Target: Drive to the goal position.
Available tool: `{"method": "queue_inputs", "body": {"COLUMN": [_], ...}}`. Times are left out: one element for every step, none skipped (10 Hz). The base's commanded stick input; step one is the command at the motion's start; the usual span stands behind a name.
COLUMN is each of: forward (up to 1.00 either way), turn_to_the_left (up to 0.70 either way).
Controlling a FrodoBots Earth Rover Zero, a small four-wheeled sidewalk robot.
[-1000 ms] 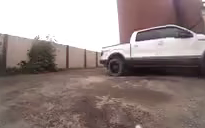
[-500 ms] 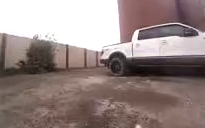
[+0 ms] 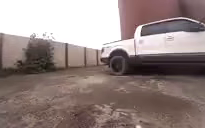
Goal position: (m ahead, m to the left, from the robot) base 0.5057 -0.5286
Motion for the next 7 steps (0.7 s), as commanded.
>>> {"method": "queue_inputs", "body": {"forward": [0.05, 0.00, 0.00, 0.00, 0.00, 0.00, 0.00], "turn_to_the_left": [0.00, -0.42, -0.70, -0.70, -0.70, -0.70, -0.70]}}
